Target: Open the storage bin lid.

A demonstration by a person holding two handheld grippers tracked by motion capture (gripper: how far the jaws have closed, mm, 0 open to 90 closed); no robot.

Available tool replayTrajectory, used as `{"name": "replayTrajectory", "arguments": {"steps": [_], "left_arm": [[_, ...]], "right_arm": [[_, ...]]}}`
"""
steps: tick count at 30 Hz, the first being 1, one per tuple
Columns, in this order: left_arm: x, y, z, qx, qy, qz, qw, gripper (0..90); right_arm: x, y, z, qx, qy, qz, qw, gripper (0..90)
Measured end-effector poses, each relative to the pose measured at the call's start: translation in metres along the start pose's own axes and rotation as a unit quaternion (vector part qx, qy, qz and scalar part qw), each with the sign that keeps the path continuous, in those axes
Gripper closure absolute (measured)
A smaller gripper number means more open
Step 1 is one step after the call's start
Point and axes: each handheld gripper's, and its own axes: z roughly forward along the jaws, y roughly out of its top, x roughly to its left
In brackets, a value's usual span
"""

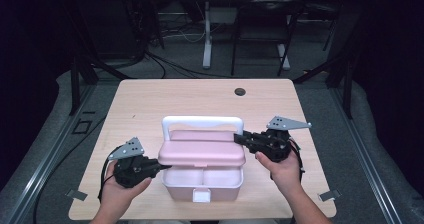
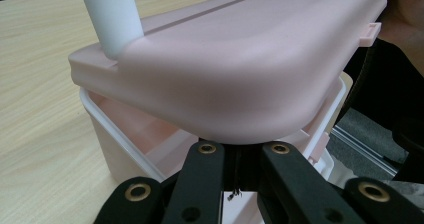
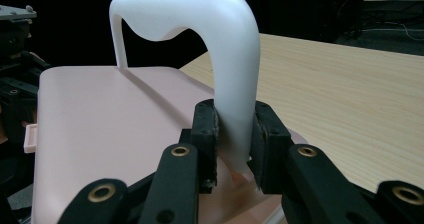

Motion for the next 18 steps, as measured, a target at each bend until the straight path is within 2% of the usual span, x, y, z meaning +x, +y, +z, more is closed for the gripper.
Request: {"name": "replayTrajectory", "arguments": {"steps": [9, 11, 15, 18], "left_arm": [[0.001, 0.007, -0.002, 0.000, 0.002, 0.001, 1.0000, 90.0], [0.001, 0.008, -0.002, -0.002, 0.002, 0.000, 1.0000, 90.0], [0.003, 0.012, -0.002, -0.004, 0.003, 0.002, 1.0000, 90.0], [0.003, 0.014, -0.003, -0.005, 0.004, 0.002, 1.0000, 90.0]], "right_arm": [[-0.004, 0.002, -0.005, -0.012, -0.005, 0.004, 0.9999, 69.9], [-0.004, 0.003, -0.008, -0.011, -0.008, 0.003, 0.9999, 70.2], [-0.008, 0.005, -0.017, -0.032, -0.022, 0.008, 0.9992, 72.7], [-0.009, 0.006, -0.023, -0.032, -0.023, 0.009, 0.9992, 75.1]]}}
